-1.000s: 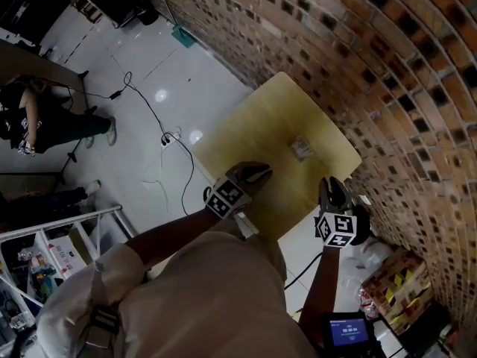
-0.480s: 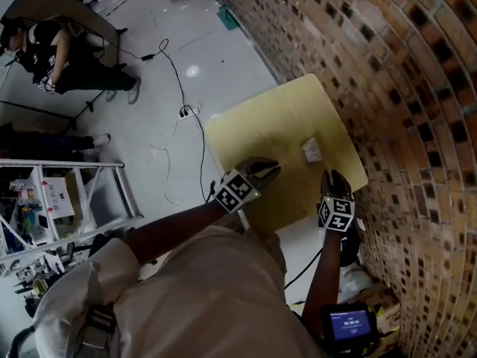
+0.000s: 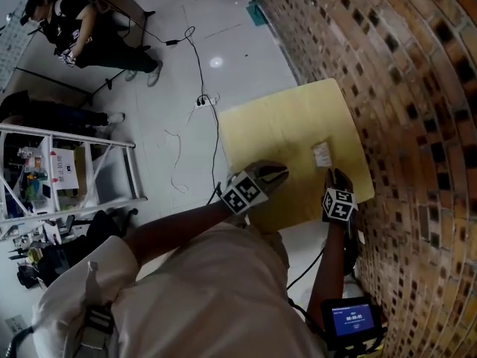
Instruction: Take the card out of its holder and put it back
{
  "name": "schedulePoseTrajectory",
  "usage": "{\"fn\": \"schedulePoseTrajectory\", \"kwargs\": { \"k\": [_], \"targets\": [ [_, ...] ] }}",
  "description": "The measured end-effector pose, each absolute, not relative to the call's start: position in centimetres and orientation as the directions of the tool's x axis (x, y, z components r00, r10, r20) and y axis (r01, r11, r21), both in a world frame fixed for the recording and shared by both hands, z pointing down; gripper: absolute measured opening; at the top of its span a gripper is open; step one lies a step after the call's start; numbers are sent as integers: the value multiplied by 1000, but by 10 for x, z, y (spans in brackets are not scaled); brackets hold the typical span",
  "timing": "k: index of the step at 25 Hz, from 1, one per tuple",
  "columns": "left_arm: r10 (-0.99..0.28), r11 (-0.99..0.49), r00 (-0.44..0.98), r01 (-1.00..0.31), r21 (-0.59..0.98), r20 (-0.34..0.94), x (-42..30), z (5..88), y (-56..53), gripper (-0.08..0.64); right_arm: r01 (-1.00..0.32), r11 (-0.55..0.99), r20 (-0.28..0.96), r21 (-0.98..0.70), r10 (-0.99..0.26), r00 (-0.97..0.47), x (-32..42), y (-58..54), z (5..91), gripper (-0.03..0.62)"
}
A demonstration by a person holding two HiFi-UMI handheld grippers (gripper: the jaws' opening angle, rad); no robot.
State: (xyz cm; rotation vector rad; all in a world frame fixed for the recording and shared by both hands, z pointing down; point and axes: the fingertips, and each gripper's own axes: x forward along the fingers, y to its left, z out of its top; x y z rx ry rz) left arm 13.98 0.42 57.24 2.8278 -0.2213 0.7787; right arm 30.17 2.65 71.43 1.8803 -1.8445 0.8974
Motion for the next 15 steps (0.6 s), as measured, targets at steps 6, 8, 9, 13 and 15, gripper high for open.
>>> {"fn": "schedulePoseTrajectory", "kwargs": {
  "k": [6,8,9,13,15],
  "targets": [
    [-86,-968,842,-197,154,533,145,577,4,52,-978,-88,690,-191,-720,-70,303,20,743,94],
    [-85,-968,839,-196,154,537,148,579,3,52,-976,-90,699,-200,-711,-77,303,17,753,94],
    [-83,-969,837,-196,154,540,148,580,3,52,-974,-92,701,-207,-708,-82,302,16,758,94],
    [-71,-970,833,-185,156,549,149,582,9,51,-967,-108,711,-230,-697,-91,302,18,774,94],
    [-72,-972,835,-181,149,545,153,579,3,51,-967,-106,705,-232,-703,-92,306,4,773,94]
  ]
}}
